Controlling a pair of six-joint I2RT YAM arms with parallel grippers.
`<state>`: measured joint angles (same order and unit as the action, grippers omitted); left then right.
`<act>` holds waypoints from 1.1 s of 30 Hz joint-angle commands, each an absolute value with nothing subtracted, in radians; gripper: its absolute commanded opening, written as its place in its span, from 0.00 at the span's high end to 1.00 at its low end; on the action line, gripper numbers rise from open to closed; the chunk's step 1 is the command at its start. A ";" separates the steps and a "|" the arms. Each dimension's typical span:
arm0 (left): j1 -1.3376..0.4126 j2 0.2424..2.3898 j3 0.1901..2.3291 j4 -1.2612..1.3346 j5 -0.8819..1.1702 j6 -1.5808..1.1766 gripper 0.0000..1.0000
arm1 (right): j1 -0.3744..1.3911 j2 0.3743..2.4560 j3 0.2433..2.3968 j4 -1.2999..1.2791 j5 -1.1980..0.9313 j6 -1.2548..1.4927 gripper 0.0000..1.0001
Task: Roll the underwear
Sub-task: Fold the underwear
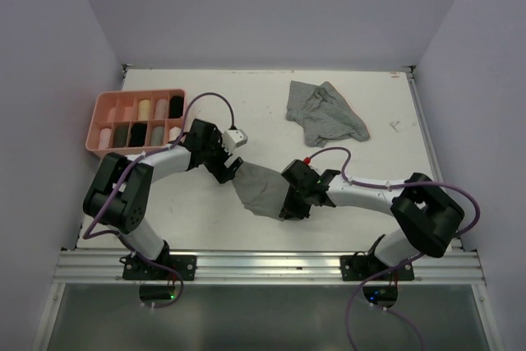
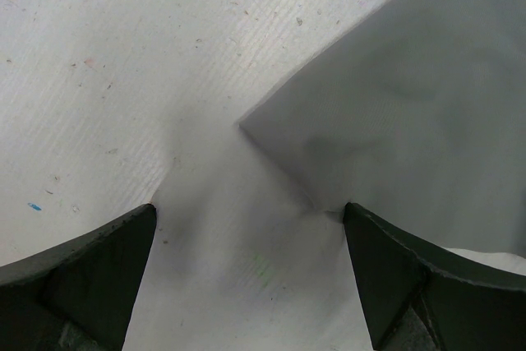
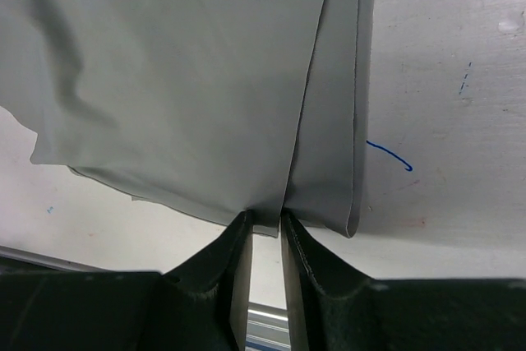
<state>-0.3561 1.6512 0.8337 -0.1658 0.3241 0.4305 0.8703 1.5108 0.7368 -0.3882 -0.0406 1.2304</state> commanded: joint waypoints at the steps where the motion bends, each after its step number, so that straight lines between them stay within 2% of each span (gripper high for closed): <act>1: -0.357 1.677 0.807 -0.216 0.242 0.479 0.00 | 0.874 1.520 0.772 -0.413 -0.040 1.227 0.74; 2: -0.357 1.677 0.810 -0.215 0.242 0.479 0.00 | 0.874 1.517 0.776 -0.429 -0.037 1.224 0.69; 5: -0.357 1.678 0.810 -0.216 0.242 0.480 0.00 | 0.874 1.500 0.778 -0.433 -0.040 1.229 0.67; 14: -0.356 1.674 0.802 -0.215 0.239 0.477 0.00 | 0.877 1.525 0.759 -0.396 -0.066 1.252 0.72; 20: -0.356 1.675 0.799 -0.210 0.241 0.476 0.00 | 0.881 1.517 0.758 -0.402 -0.063 1.250 0.72; 21: -0.356 1.677 0.799 -0.210 0.242 0.474 0.00 | 0.881 1.526 0.755 -0.396 -0.067 1.252 0.73; 24: -0.356 1.675 0.801 -0.210 0.241 0.471 0.00 | 0.884 1.542 0.753 -0.387 -0.072 1.252 0.85; 25: -0.356 1.675 0.801 -0.212 0.242 0.472 0.00 | 0.884 1.542 0.755 -0.394 -0.065 1.252 0.94; 26: -0.356 1.674 0.799 -0.213 0.241 0.474 0.00 | 0.884 1.540 0.756 -0.403 -0.058 1.250 0.98; 33: -0.356 1.667 0.796 -0.216 0.238 0.480 0.00 | 0.882 1.490 0.738 -0.454 -0.011 1.270 1.00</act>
